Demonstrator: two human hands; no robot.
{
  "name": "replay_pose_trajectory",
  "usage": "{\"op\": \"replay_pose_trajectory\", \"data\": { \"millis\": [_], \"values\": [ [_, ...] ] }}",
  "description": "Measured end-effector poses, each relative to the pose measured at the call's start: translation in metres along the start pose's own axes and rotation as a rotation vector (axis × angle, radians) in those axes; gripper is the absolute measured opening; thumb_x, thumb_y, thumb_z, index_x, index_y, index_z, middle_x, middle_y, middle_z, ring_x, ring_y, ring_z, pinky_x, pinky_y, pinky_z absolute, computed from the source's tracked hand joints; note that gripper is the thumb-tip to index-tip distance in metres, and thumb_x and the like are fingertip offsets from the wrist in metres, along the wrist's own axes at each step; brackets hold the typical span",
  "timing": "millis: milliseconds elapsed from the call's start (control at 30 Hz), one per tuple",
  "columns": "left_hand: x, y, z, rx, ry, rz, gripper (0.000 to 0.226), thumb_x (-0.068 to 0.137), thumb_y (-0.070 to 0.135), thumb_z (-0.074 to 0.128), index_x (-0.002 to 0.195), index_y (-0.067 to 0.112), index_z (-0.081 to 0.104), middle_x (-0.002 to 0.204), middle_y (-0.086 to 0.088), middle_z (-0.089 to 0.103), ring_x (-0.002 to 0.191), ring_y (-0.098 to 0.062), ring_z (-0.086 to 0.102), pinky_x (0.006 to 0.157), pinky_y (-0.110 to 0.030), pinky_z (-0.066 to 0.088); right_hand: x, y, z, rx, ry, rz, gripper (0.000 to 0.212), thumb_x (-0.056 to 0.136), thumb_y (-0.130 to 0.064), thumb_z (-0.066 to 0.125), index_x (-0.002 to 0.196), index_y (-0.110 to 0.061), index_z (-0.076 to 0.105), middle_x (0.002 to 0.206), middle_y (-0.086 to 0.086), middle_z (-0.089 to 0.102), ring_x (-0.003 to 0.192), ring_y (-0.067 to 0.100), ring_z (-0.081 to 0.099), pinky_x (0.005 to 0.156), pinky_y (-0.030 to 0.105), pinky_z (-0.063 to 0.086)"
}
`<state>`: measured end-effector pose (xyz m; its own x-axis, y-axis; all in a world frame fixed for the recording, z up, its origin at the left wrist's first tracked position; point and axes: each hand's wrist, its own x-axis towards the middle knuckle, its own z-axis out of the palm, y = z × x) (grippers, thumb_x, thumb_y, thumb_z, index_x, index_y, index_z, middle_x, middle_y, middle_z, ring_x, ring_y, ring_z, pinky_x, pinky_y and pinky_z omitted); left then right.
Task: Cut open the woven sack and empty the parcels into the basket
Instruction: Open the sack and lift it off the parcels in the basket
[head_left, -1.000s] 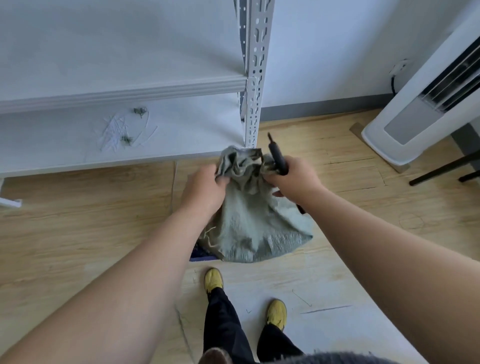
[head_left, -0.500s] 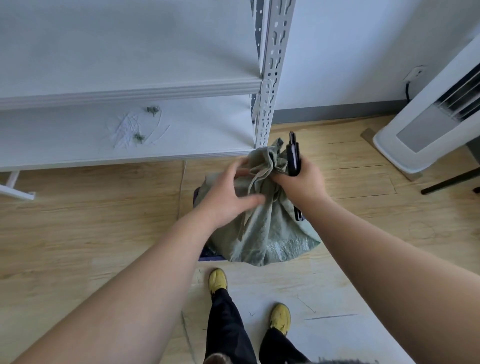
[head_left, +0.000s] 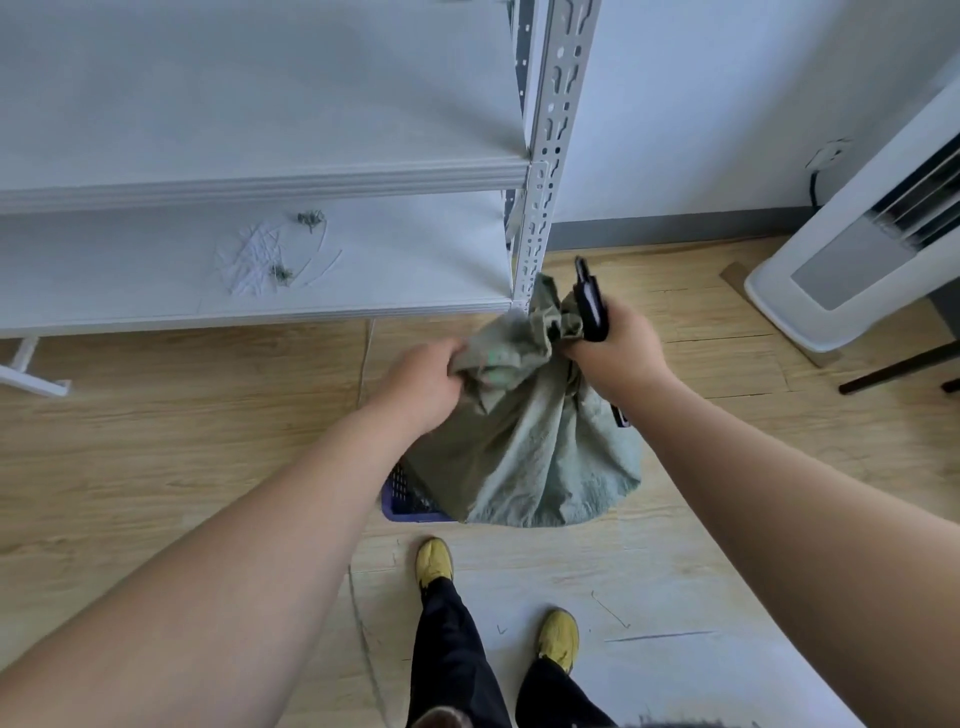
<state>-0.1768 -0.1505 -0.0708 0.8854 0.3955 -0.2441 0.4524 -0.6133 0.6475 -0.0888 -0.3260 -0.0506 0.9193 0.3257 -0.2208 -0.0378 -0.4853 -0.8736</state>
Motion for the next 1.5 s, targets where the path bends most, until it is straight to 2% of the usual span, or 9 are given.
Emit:
{"op": "replay_pose_trajectory", "data": {
  "millis": [100, 233, 367, 433, 600, 700, 900, 1300, 1500],
  "values": [
    [0.005, 0.013, -0.022, -0.289, 0.390, 0.030, 0.029, 0.090, 0.003, 0.049, 0.107, 0.022, 0.063, 0.092, 0.008, 0.064, 0.082, -0.007, 0.061, 0.066, -0.015, 0.050, 0.003, -0.004, -0.006, 0.148, 0.093, -0.055, 0.026, 0.087, -0.012, 0.066, 0.107, -0.027, 0.060, 0.083, -0.021, 0.061, 0.074, -0.011, 0.056, 0.059, 0.000, 0.042],
    [0.007, 0.019, -0.021, -0.130, 0.040, 0.097, 0.027, 0.090, 0.003, 0.048, 0.099, 0.024, 0.063, 0.094, 0.002, 0.066, 0.092, -0.022, 0.062, 0.079, -0.035, 0.052, 0.003, -0.013, 0.003, 0.006, -0.061, -0.017, 0.030, 0.081, -0.008, 0.065, 0.101, -0.030, 0.060, 0.088, -0.006, 0.067, 0.087, 0.016, 0.065, 0.079, 0.033, 0.054],
    [0.011, 0.022, -0.021, -0.380, 0.254, 0.102, 0.029, 0.088, 0.001, 0.050, 0.100, 0.023, 0.063, 0.092, 0.006, 0.066, 0.089, -0.017, 0.062, 0.077, -0.033, 0.053, 0.004, -0.014, -0.001, 0.155, 0.020, -0.037, 0.022, 0.084, -0.016, 0.068, 0.096, -0.033, 0.062, 0.088, -0.004, 0.069, 0.081, 0.012, 0.064, 0.072, 0.027, 0.052],
    [0.006, 0.017, -0.013, -0.306, 0.088, 0.021, 0.033, 0.090, 0.003, 0.054, 0.115, 0.024, 0.057, 0.109, 0.002, 0.064, 0.094, -0.015, 0.060, 0.080, -0.035, 0.056, 0.003, -0.010, -0.001, 0.065, -0.056, -0.011, 0.021, 0.083, -0.016, 0.069, 0.100, -0.027, 0.062, 0.085, -0.005, 0.067, 0.081, 0.014, 0.063, 0.068, 0.026, 0.049],
    [-0.018, 0.006, 0.020, -0.287, -0.107, 0.091, 0.102, 0.067, 0.030, 0.086, 0.146, 0.036, 0.023, 0.138, 0.019, 0.034, 0.124, -0.002, 0.037, 0.107, -0.028, 0.032, 0.007, -0.009, -0.005, 0.038, -0.084, 0.059, 0.022, 0.080, -0.014, 0.069, 0.098, -0.021, 0.060, 0.071, -0.005, 0.058, 0.062, 0.014, 0.054, 0.056, 0.025, 0.041],
    [-0.027, 0.016, 0.037, -0.479, -0.029, 0.057, 0.081, 0.063, 0.022, 0.089, 0.128, 0.042, 0.044, 0.123, 0.022, 0.053, 0.111, 0.012, 0.050, 0.098, -0.014, 0.043, 0.007, -0.020, -0.003, 0.017, -0.302, 0.010, 0.034, 0.075, -0.013, 0.076, 0.105, -0.017, 0.062, 0.073, -0.002, 0.059, 0.059, 0.013, 0.054, 0.047, 0.020, 0.042],
    [-0.005, 0.031, 0.028, -0.501, 0.295, -0.316, 0.010, 0.084, 0.025, 0.067, 0.091, 0.024, 0.061, 0.092, 0.002, 0.066, 0.094, -0.026, 0.064, 0.081, -0.036, 0.053, 0.012, -0.022, -0.015, 0.157, -0.347, -0.014, 0.057, 0.072, -0.028, 0.083, 0.122, -0.020, 0.056, 0.067, 0.001, 0.046, 0.055, 0.017, 0.047, 0.050, 0.030, 0.044],
    [0.009, 0.061, 0.004, -0.442, 0.389, -0.139, 0.010, 0.084, 0.022, 0.067, 0.088, 0.024, 0.058, 0.081, 0.010, 0.060, 0.077, -0.010, 0.059, 0.066, -0.019, 0.041, 0.012, -0.020, -0.022, 0.132, -0.211, 0.004, 0.049, 0.077, -0.032, 0.079, 0.102, 0.000, 0.051, 0.063, 0.003, 0.044, 0.046, 0.011, 0.045, 0.043, 0.019, 0.043],
    [0.023, 0.045, 0.000, -0.413, 0.428, -0.216, 0.030, 0.083, 0.029, 0.069, 0.109, 0.018, 0.061, 0.097, 0.005, 0.063, 0.092, -0.017, 0.060, 0.076, -0.023, 0.042, 0.010, -0.002, -0.021, 0.072, -0.084, 0.115, 0.069, 0.066, -0.044, 0.084, 0.123, -0.024, 0.051, 0.097, -0.009, 0.062, 0.075, 0.011, 0.059, 0.075, 0.035, 0.054]
  ]
}}
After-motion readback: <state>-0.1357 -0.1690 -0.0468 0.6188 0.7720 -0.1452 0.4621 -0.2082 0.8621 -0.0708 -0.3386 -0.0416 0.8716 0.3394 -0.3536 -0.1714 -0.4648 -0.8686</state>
